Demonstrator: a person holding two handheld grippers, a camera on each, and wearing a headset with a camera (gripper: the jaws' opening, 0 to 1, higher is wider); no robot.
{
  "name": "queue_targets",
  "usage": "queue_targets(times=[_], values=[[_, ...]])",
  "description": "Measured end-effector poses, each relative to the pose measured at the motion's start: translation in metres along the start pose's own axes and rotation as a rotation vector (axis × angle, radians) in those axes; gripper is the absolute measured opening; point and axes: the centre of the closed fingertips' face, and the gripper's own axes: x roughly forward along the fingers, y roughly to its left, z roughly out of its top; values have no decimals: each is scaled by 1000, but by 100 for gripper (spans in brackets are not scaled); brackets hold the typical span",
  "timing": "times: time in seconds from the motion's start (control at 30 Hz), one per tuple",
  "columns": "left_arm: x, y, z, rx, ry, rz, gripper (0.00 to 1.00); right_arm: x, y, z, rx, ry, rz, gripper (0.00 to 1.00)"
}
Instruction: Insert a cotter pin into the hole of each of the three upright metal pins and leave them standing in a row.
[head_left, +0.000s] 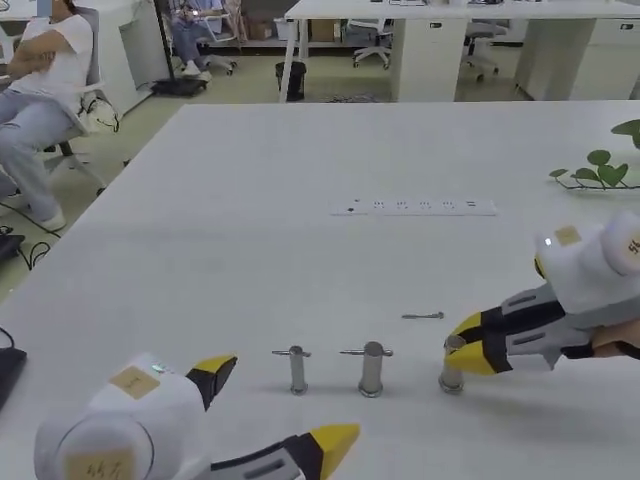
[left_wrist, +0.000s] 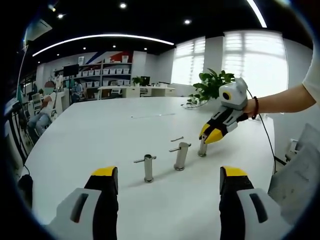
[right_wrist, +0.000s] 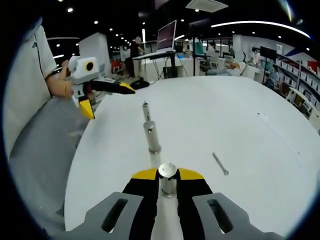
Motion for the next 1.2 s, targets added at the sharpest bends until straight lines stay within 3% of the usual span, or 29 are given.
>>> queue_targets(times=[0.7,0.77,1.0,1.13,1.2], values=[[0,0,1,1,-1,-1,82,0,6,-1,32,-8,3,15],[0,0,1,1,-2,-1,83,0,8,5,93,-48,12,18],[-1,1,2,6,-1,3,83,-6,4,14,123,-74,-3,29],[-1,2,1,12,9,4,84,-10,0,27,169,-131,-12,29],[-1,2,1,13,10,3,85,-11,-5,31,186,-133,-26,30]])
